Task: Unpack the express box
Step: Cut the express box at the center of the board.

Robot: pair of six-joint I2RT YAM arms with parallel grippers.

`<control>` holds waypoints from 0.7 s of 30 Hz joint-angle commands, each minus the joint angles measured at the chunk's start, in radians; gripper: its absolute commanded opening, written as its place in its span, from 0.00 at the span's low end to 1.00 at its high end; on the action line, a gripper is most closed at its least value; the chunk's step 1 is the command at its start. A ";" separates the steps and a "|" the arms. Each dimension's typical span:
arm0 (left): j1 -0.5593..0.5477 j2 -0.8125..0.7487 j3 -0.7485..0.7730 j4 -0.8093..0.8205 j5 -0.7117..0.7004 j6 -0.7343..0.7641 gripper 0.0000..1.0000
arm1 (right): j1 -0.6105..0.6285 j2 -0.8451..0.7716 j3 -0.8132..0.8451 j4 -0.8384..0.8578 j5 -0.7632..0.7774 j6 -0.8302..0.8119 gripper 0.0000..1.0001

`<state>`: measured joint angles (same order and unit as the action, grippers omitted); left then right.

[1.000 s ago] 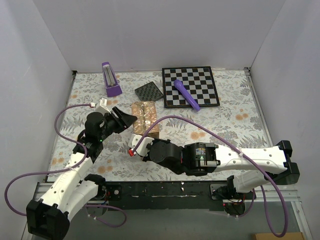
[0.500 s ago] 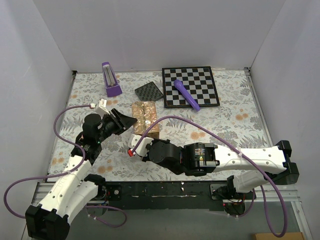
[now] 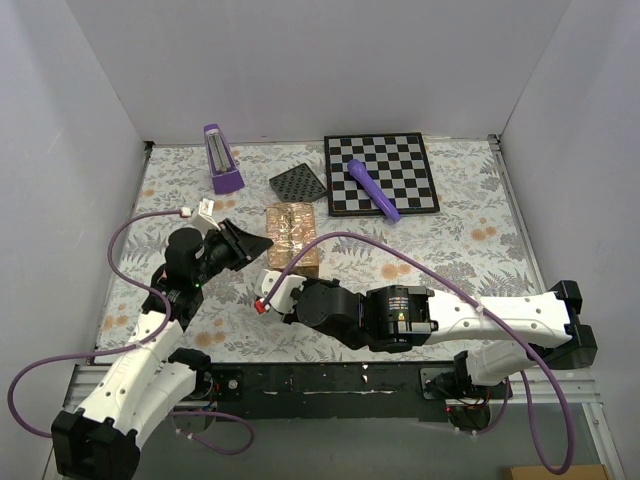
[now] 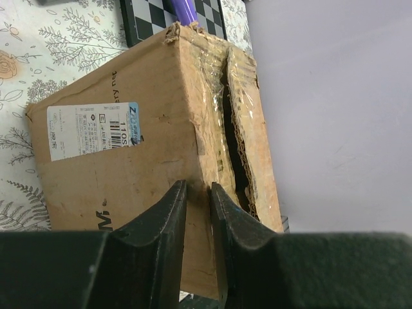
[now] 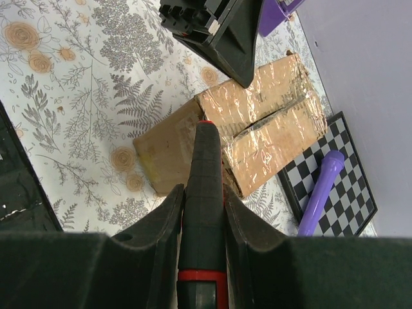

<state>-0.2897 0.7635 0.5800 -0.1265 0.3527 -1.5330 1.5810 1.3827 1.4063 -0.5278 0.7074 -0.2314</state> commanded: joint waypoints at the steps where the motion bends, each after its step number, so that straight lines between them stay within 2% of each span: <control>1: -0.008 0.010 0.015 -0.016 0.095 0.048 0.00 | -0.007 0.018 0.026 -0.057 0.026 -0.008 0.01; 21: 0.003 0.174 0.095 -0.013 0.249 0.192 0.00 | 0.004 -0.117 -0.087 -0.084 0.069 -0.131 0.01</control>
<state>-0.2897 0.9249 0.6540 -0.0765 0.5343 -1.4040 1.5917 1.3037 1.3388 -0.5465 0.7166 -0.3168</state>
